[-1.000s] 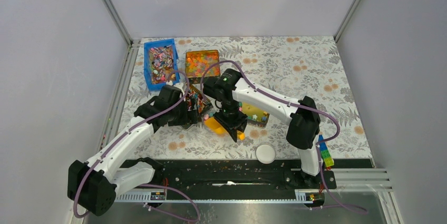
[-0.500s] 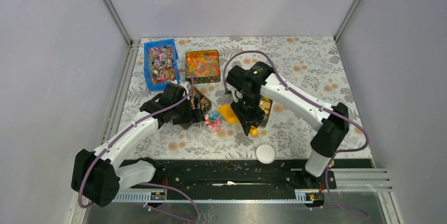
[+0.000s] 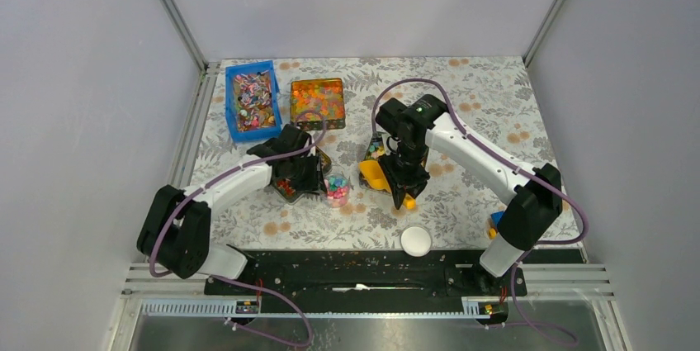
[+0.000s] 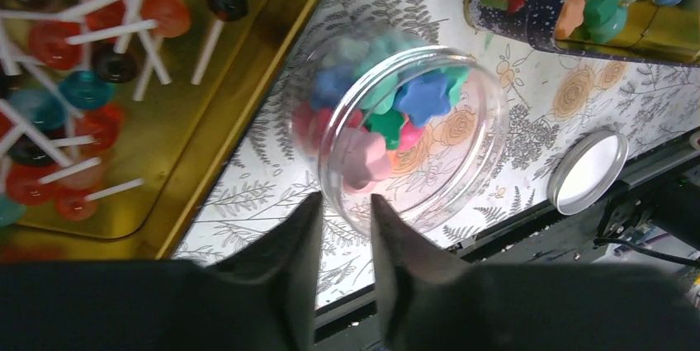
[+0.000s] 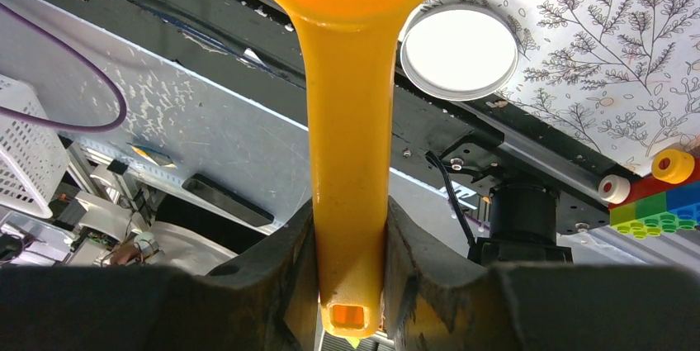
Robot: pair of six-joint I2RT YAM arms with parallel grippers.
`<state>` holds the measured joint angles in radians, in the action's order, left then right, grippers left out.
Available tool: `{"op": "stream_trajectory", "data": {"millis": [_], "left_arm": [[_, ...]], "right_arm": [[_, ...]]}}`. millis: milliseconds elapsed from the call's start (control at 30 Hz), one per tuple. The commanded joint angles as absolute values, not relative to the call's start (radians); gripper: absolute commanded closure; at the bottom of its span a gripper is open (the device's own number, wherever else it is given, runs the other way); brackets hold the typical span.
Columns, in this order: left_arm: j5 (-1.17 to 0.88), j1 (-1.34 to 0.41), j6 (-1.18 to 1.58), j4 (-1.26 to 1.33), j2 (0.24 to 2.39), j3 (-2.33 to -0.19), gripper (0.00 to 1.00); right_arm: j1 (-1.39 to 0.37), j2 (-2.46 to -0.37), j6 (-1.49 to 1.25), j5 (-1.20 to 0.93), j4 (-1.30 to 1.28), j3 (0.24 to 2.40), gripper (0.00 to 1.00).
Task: Pack the candies
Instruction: Adjust the packing bottle at the center of the board.
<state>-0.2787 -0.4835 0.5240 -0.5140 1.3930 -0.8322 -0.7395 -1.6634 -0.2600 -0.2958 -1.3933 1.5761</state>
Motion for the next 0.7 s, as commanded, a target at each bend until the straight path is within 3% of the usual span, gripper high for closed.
{"op": "stream_trajectory", "data": {"millis": [0, 100, 333, 400, 533, 667], "left_arm": [[-0.274, -0.538, 0.496, -0.495, 1.414, -0.901, 0.82], [-0.229, -0.579, 0.476, -0.520, 1.410, -0.923, 0.95], [-0.125, -0.616, 0.449, -0.560, 1.385, -0.943, 0.96], [-0.105, -0.619, 0.440, -0.572, 1.381, -0.950, 0.86], [-0.070, -0.620, 0.434, -0.587, 1.360, -0.954, 0.53], [-0.059, -0.621, 0.439, -0.587, 1.330, -0.951, 0.43]], "right_arm": [[-0.731, -1.614, -0.256, -0.310, -1.395, 1.577, 1.00], [-0.728, -1.613, -0.254, -0.304, -1.397, 1.575, 1.00], [-0.724, -1.614, -0.250, -0.295, -1.390, 1.572, 1.00], [-0.723, -1.615, -0.252, -0.293, -1.384, 1.571, 1.00], [-0.716, -1.610, -0.255, -0.286, -1.367, 1.562, 1.00], [-0.699, -1.591, -0.264, -0.276, -1.334, 1.528, 1.00]]}}
